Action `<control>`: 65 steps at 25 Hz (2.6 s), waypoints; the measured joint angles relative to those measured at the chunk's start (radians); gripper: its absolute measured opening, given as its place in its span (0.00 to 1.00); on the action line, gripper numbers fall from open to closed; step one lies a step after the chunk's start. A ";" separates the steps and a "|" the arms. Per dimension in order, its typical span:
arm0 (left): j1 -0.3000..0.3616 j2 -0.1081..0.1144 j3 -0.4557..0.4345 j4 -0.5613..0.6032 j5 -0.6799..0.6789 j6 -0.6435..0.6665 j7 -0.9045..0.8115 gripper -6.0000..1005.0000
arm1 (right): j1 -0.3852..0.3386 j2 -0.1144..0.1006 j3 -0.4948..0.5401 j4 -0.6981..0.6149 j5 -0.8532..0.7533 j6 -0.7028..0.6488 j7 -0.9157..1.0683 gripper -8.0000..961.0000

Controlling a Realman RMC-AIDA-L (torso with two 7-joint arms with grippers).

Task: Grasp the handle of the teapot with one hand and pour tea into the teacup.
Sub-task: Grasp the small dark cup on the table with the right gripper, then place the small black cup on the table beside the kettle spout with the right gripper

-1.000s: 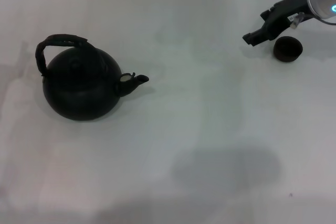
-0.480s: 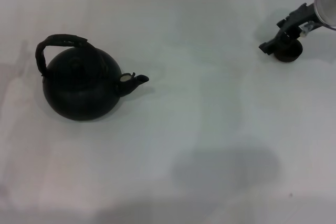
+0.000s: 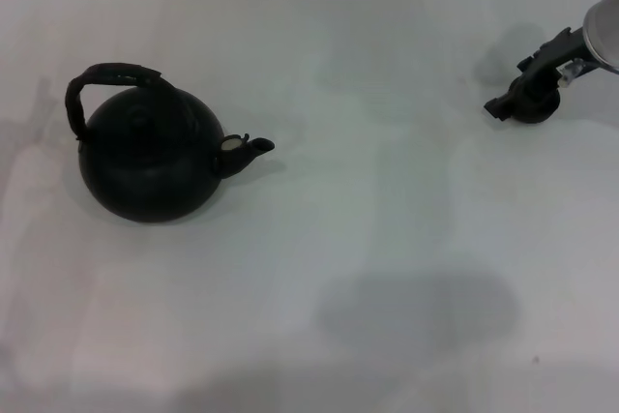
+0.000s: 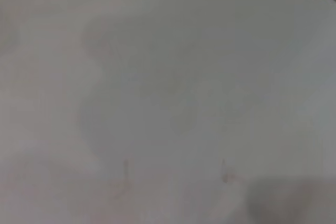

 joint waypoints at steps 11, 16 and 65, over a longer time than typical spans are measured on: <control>0.001 0.000 0.000 0.004 0.000 0.001 0.000 0.88 | -0.008 -0.003 0.004 0.000 -0.025 0.000 0.001 0.83; -0.005 0.000 0.000 0.004 0.000 0.001 0.000 0.88 | -0.008 -0.003 0.008 0.000 -0.040 0.010 0.005 0.83; -0.046 0.017 0.007 -0.008 -0.018 0.016 0.000 0.88 | 0.005 0.013 -0.565 -0.222 0.286 0.080 0.136 0.82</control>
